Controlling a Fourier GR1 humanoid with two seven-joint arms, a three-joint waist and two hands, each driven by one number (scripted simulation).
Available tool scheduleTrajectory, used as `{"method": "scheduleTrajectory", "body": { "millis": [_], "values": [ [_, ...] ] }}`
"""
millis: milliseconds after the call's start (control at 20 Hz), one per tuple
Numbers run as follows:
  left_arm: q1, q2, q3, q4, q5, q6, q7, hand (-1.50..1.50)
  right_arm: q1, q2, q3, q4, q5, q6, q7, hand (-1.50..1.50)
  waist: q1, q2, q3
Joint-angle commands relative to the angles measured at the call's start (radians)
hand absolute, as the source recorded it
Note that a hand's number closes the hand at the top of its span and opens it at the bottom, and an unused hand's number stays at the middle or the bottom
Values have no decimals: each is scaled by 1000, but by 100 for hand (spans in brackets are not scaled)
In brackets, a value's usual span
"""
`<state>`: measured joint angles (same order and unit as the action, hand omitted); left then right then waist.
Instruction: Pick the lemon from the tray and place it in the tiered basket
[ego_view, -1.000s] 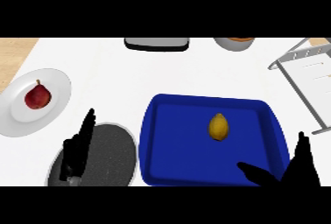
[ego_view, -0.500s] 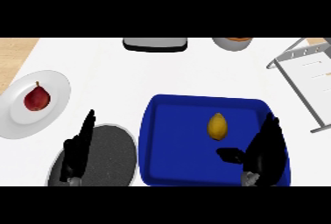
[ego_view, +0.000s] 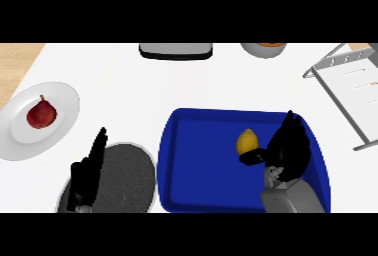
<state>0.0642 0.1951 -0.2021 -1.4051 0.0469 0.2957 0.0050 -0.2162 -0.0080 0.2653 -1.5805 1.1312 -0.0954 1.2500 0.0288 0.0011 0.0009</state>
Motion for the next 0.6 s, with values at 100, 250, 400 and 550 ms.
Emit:
{"method": "scheduleTrajectory", "body": {
  "millis": [100,250,400,550],
  "values": [
    [14,-1,5,-13,11,-7,20,0,-50,8,-11,75,-76,119,237,-150,-10,-2,-2],
    [25,-11,-13,-4,-8,1,16,0,-92,8,-54,139,-116,143,237,-150,-6,-1,-3],
    [22,-8,12,36,12,-20,-29,0,-146,8,-85,184,-144,135,237,-150,-5,1,-4],
    [0,0,16,11,1,-8,6,0,-198,8,-113,262,-171,140,237,-150,-2,1,-2]
  ]
}}
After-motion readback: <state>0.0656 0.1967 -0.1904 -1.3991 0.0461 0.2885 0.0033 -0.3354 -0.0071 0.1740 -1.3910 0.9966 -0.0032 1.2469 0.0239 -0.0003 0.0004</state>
